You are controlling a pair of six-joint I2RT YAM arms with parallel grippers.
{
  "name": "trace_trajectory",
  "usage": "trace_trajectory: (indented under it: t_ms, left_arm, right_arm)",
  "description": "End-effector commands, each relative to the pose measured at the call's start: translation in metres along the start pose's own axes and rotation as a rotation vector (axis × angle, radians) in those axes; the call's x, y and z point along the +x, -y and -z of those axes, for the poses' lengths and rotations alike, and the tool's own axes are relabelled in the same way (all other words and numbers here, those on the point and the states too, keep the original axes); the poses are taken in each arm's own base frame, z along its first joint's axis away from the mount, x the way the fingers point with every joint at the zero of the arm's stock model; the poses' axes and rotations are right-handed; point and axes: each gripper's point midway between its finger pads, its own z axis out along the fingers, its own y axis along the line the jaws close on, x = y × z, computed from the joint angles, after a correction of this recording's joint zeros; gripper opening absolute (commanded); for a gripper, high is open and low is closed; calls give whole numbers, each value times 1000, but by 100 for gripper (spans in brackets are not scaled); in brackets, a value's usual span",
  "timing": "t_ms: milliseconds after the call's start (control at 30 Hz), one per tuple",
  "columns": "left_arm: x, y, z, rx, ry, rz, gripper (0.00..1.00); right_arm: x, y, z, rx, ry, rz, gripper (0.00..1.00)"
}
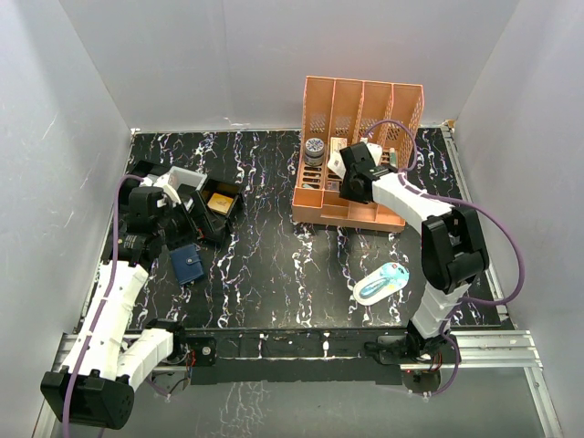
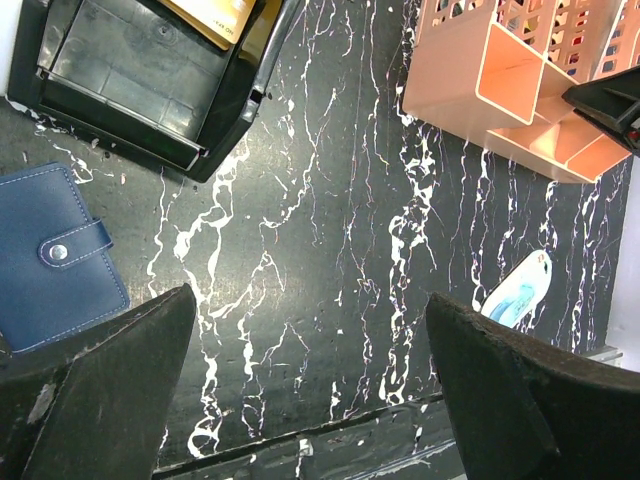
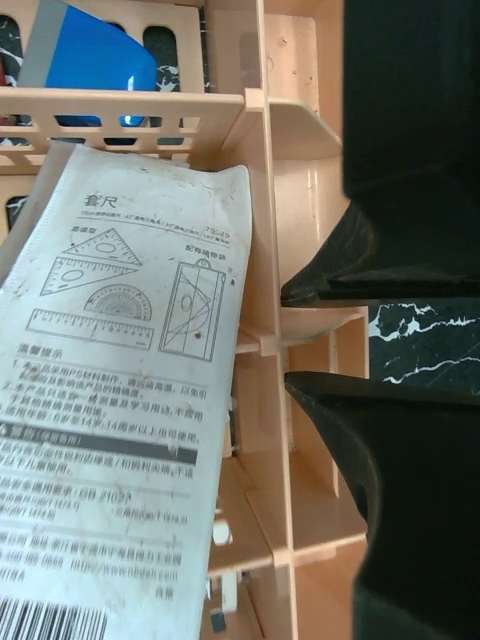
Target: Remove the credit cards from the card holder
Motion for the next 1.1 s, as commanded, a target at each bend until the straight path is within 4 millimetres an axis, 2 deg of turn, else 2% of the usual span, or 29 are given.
trace_trajectory:
  t_ms: [0,133,233,333,667,900,1067]
  left_arm:
    - [6,3,3,17,-27,19,99]
    - [6,3,5,15,-26,19,99]
    - [6,3,6,16,-25,20,99]
    - [6,3,5,17,-27,23,99]
    - [7,6,4,32,-36,34,99]
    - [7,8,4,40,-36,35,99]
    - [6,8,5,40,-39,32,99]
  right_arm:
    - [-31,-7,-3,27,119,-78,27]
    - [-35,3,-2,64,169,-120,16]
    - [-29,13,-5,108,175,-157,5]
    - [-31,24,3,124,203,-217,0]
    - [-25,61,15,187,245,-341,0]
    - [-18,63,11,184,213,-310,0]
    - [-17,57,10,156,199,-300,4]
